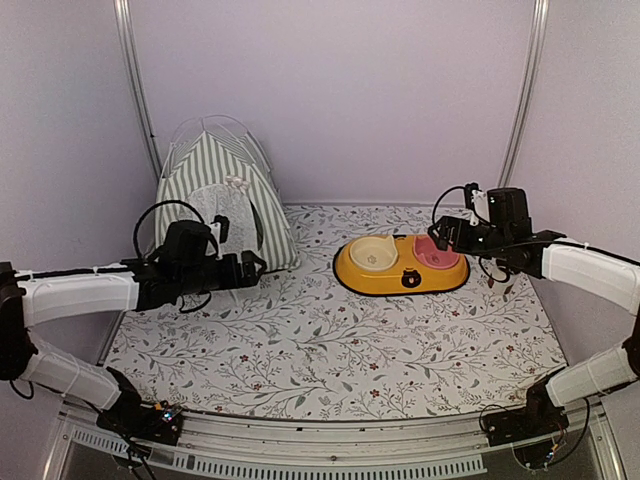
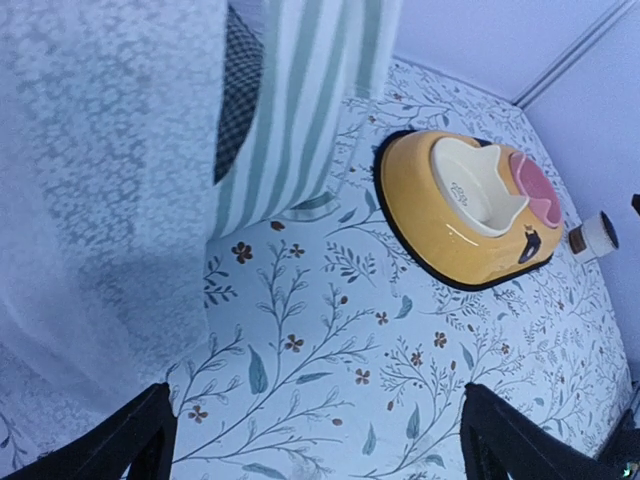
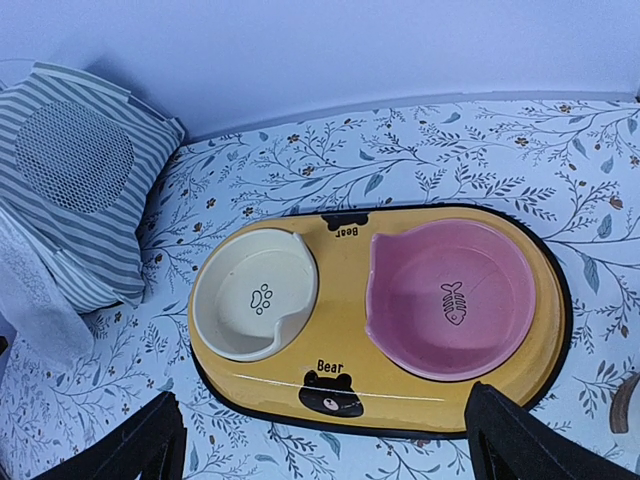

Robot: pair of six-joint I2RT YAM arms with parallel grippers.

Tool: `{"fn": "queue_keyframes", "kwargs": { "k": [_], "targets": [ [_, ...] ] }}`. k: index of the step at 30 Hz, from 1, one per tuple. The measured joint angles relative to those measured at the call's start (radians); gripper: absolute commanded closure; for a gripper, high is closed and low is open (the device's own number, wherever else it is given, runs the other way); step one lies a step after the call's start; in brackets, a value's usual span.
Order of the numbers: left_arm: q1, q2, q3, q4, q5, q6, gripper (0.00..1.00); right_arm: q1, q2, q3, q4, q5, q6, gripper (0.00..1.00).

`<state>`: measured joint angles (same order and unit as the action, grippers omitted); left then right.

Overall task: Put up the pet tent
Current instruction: Adjust the tent at the corner of the board.

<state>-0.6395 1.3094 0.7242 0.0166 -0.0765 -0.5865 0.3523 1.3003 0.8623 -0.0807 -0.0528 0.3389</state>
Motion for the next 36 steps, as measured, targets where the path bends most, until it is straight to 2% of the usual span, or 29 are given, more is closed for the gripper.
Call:
{"fn": "queue_keyframes", "kwargs": {
  "k": [3,7,13,17,22,36],
  "targets": [
    [0.057,-0.083,-0.061,-0.022,-0.014,-0.037,0.01,0.0,0.008,0.0,0.003,-0.005,0.0,0.01],
    [0.194,-0.185,-0.132,-0.045,0.001,-0.075,0.0,0.0,0.011,0.0,0.003,-0.009,-0.002,0.01],
    [0.42,-0.192,-0.201,-0.035,0.076,-0.089,0.01,0.0,0.009,-0.023,0.007,-0.011,-0.004,0.01],
    [0.54,-0.122,-0.216,0.003,0.137,-0.092,0.02,0.0,0.008,-0.036,0.007,-0.019,-0.005,0.01],
    [0.619,0.006,-0.206,0.077,0.178,-0.091,0.03,0.0,0.006,-0.039,0.007,-0.036,-0.011,0.01],
    [0.747,0.258,0.072,0.121,0.181,0.005,0.01,0.0,-0.009,-0.048,0.015,-0.041,-0.029,0.01]
  ]
}}
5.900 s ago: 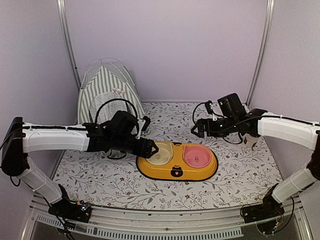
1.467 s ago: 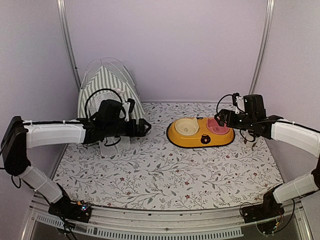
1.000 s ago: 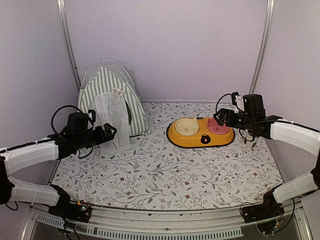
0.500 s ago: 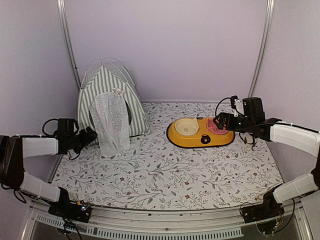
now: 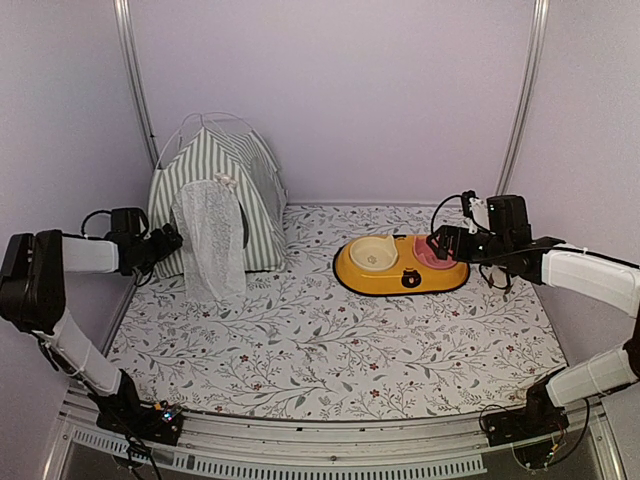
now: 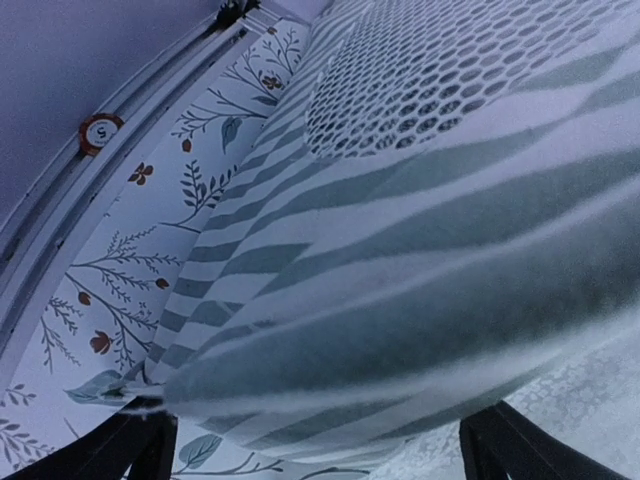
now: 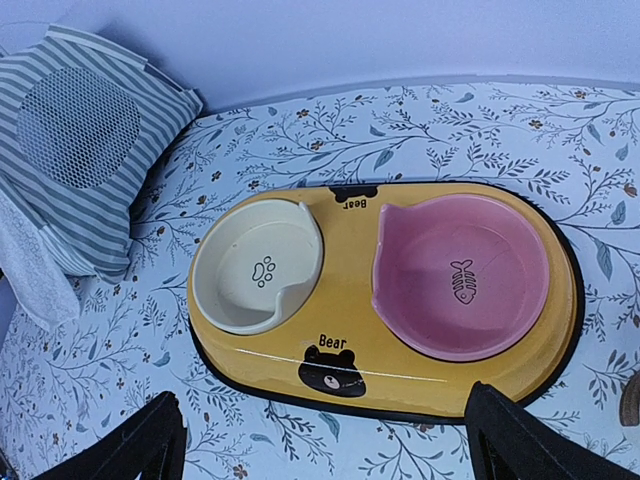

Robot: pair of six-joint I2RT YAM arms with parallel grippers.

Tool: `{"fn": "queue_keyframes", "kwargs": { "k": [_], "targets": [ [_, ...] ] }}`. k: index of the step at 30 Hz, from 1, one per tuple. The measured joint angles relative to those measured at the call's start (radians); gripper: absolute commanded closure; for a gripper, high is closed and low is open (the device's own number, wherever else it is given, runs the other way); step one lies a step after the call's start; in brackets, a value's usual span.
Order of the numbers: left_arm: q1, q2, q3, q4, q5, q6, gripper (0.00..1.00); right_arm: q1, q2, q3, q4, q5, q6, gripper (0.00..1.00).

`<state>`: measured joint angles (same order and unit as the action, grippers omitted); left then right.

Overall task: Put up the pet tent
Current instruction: Adjust the tent at the corner of the board, then reset both arms

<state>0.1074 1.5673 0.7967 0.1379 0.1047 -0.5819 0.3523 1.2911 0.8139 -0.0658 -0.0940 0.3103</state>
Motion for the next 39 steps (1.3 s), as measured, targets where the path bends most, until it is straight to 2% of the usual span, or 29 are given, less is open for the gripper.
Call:
{"fn": "queue_keyframes", "kwargs": {
  "k": [9,18,23,28,32,39],
  "targets": [
    [0.036,-0.002,0.016,-0.003,0.024,0.039,0.01,0.0,0.0,0.0,0.0,-0.016,-0.014,0.01],
    [0.009,-0.275,-0.149,-0.048,0.011,0.04,0.01,0.0,0.0,0.0,0.019,-0.014,-0.017,0.01],
    [-0.063,-0.414,-0.209,-0.09,-0.032,0.053,0.0,0.0,-0.021,-0.016,0.077,-0.001,-0.025,0.01],
    [-0.218,-0.517,-0.238,-0.117,-0.075,0.089,0.0,-0.008,-0.035,-0.019,0.12,0.014,-0.077,0.01],
    [-0.274,-0.546,-0.238,-0.11,-0.096,0.126,0.01,-0.108,-0.036,-0.051,0.18,0.01,-0.094,0.01],
    [-0.287,-0.535,-0.238,-0.056,-0.169,0.188,0.01,-0.304,-0.041,-0.217,0.375,0.099,-0.144,0.01]
  ]
}}
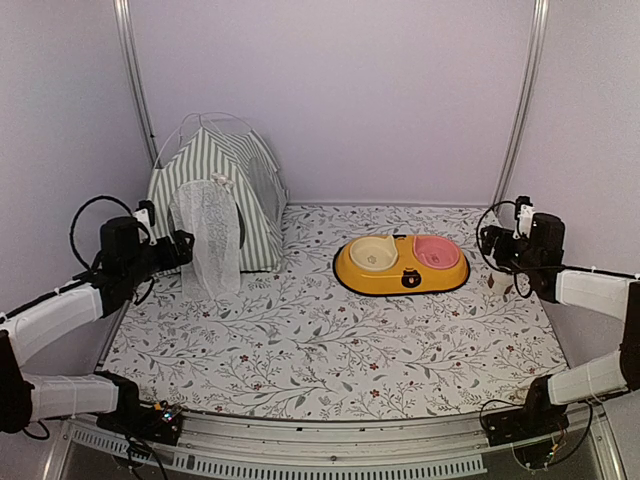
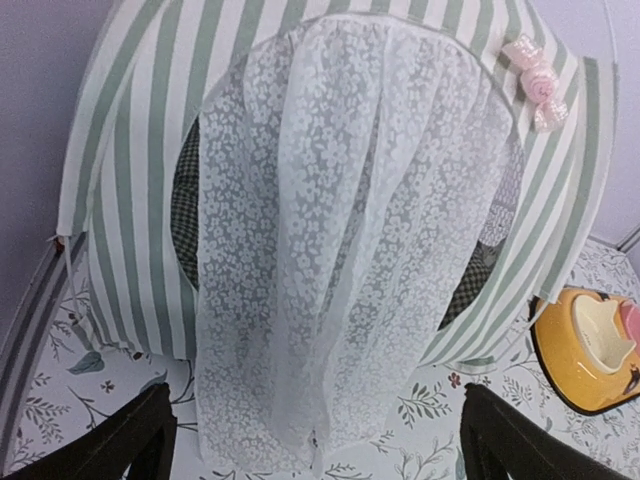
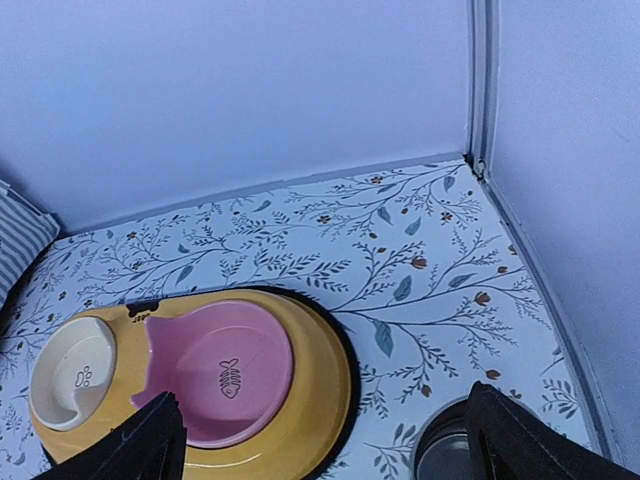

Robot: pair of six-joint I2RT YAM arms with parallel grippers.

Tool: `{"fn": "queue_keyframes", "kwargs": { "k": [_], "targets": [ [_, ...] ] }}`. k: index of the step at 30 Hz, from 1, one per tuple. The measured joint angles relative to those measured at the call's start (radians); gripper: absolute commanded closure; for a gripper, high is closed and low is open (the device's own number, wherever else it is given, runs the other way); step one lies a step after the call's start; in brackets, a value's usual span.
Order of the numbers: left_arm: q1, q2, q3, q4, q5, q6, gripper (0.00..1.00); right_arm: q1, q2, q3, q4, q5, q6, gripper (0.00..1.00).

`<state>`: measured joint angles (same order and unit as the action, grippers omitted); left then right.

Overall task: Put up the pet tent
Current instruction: Reset both arms

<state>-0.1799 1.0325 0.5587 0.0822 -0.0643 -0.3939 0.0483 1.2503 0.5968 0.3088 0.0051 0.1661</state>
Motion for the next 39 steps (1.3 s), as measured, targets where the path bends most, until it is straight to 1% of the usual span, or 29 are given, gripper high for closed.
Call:
{"fn": "queue_keyframes", "kwargs": {
  "k": [3,6,9,12,16,19,20,24,27,32,35,37,39],
  "targets": [
    [0.0,0.001,-0.006,0.06,-0.032,0.075,0.0,-0.068,0.009,-0.048,0.108,0.003,-0.015,0.01],
    [0.0,0.0,-0.042,0.148,-0.046,0.143,0.01,-0.097,0.037,-0.142,0.306,0.031,-0.047,0.01],
    [0.006,0.005,-0.114,0.252,-0.053,0.194,0.01,-0.1,0.1,-0.217,0.451,0.038,-0.067,0.01],
    [0.011,0.048,-0.161,0.329,-0.068,0.227,0.01,-0.094,0.14,-0.312,0.599,0.039,-0.087,0.01],
    [0.015,0.124,-0.166,0.391,-0.105,0.257,0.0,-0.082,0.16,-0.438,0.832,0.054,-0.103,0.01],
    [0.02,0.155,-0.166,0.451,-0.166,0.275,0.0,-0.081,0.244,-0.486,1.013,0.056,-0.111,0.01],
    [0.023,0.163,-0.166,0.476,-0.19,0.28,0.01,-0.081,0.266,-0.488,1.038,0.054,-0.116,0.01],
    [0.044,0.197,-0.202,0.608,-0.251,0.309,0.01,-0.08,0.271,-0.452,1.049,0.054,-0.123,0.01],
    [0.056,0.261,-0.262,0.758,-0.28,0.34,0.01,-0.08,0.271,-0.396,1.025,0.054,-0.126,0.01],
    [0.057,0.363,-0.331,0.944,-0.271,0.409,0.0,-0.076,0.271,-0.369,1.001,0.054,-0.13,0.01],
    [0.057,0.434,-0.371,1.14,-0.269,0.433,0.01,-0.075,0.271,-0.369,0.984,0.053,-0.13,0.01],
    [0.055,0.514,-0.413,1.294,-0.258,0.456,0.01,-0.075,0.271,-0.369,0.978,0.053,-0.133,0.01],
    [0.05,0.555,-0.448,1.351,-0.258,0.472,0.01,-0.075,0.271,-0.369,0.976,0.053,-0.134,0.01]
  ]
}}
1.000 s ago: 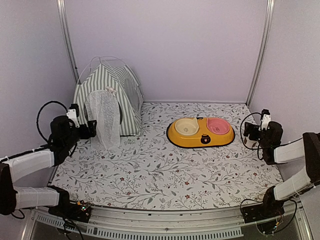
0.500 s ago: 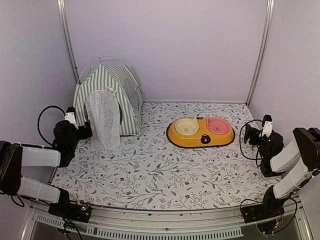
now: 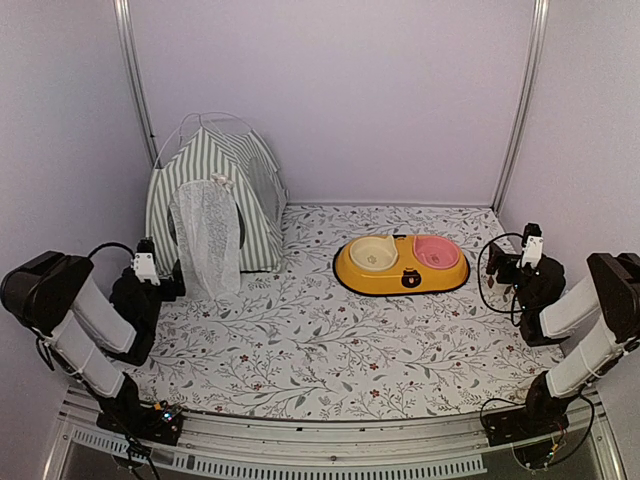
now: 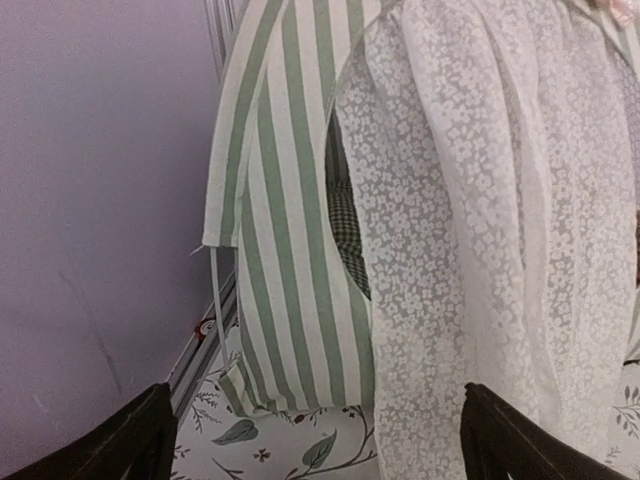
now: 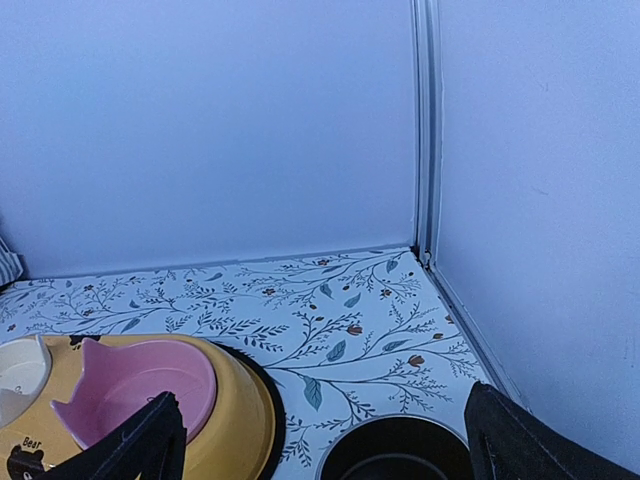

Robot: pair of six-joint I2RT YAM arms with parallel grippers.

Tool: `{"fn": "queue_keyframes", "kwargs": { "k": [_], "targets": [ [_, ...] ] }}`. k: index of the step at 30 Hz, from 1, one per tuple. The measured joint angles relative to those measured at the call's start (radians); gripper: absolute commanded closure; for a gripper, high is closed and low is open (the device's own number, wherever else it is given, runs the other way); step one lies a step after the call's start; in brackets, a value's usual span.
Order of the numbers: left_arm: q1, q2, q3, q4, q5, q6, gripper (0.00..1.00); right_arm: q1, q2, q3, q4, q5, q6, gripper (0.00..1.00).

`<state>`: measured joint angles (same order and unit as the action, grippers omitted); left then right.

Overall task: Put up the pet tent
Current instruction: Reset both arms

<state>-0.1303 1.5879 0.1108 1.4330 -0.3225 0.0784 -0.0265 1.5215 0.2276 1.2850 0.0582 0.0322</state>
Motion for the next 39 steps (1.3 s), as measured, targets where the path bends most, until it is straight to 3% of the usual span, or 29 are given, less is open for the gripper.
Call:
{"fn": "queue_keyframes", "kwargs": {
  "k": [11,39],
  "targets": [
    [0.029,-0.011,0.094,0.0,0.0,-0.007,0.0,0.0,0.0,0.0,-0.004,-0.007,-0.005,0.01],
    [0.032,-0.011,0.094,-0.025,0.001,-0.019,0.01,0.0,0.0,0.011,-0.023,-0.124,-0.067,0.01]
  ]
}}
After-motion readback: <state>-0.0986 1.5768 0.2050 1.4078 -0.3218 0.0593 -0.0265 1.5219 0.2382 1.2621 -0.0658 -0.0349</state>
